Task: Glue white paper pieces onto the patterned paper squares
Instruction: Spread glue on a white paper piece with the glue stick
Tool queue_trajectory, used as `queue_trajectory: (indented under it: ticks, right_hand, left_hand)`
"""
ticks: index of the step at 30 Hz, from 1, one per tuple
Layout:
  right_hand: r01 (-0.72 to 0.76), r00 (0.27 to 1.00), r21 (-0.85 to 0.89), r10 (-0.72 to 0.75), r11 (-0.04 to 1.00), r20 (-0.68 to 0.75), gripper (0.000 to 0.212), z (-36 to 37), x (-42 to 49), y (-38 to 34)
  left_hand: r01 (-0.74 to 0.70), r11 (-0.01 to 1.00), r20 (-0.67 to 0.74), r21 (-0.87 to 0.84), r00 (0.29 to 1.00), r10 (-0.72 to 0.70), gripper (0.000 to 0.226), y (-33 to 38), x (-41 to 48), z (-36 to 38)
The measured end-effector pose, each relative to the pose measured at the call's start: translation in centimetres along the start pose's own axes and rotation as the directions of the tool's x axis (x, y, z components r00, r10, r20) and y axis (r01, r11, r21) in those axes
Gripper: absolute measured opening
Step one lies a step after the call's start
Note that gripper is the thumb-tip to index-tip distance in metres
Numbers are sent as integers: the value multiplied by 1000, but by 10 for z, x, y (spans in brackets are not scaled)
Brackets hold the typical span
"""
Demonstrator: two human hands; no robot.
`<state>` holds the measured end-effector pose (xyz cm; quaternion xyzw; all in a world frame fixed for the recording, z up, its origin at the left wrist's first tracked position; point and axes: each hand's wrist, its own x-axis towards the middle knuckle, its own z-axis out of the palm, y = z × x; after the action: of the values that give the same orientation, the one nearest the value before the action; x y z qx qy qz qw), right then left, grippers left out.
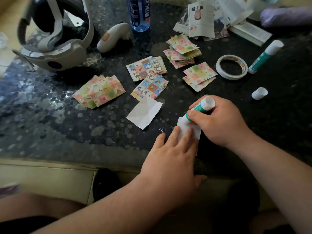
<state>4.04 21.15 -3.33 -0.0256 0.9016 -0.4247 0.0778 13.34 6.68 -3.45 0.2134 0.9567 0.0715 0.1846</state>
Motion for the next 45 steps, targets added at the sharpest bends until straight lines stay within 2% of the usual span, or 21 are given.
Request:
queue_trajectory:
  ticks: [6,10,14,23,29,37,45]
  right_hand:
    - [-5,1000,102,3,995,20,5,2,-3,-1]
    - [29,999,22,-30,999,24,6,1,-3,-1]
    - [3,1000,-61,-3,998,-11,8,-3,0,1]
    - [-14,999,43,12,999,32,8,-7,-3,3]
    - [8,999,-75,-5,997,39,7,-12,-3,4]
    - [15,995,-10,-14,1000,99,5,-20,-6,4]
    - [8,998,-101,-1,995,68,7,-26,-5,5]
  left_hand:
    - [-7,1000,27,7,1000,7,89,3,-1,0]
    - [-9,1000,27,11,1000,9,90,4,0,0]
    - [-10,1000,41,28,999,8,90,3,0,0]
    - [-13,999,72,50,997,10,91,4,1,-2]
    - [-12,999,71,53,997,9,90,3,1,-2]
    - [-6,999,83,53,997,2,89,4,0,-4]
    - [8,999,83,32,997,-10,88,5,-1,-3]
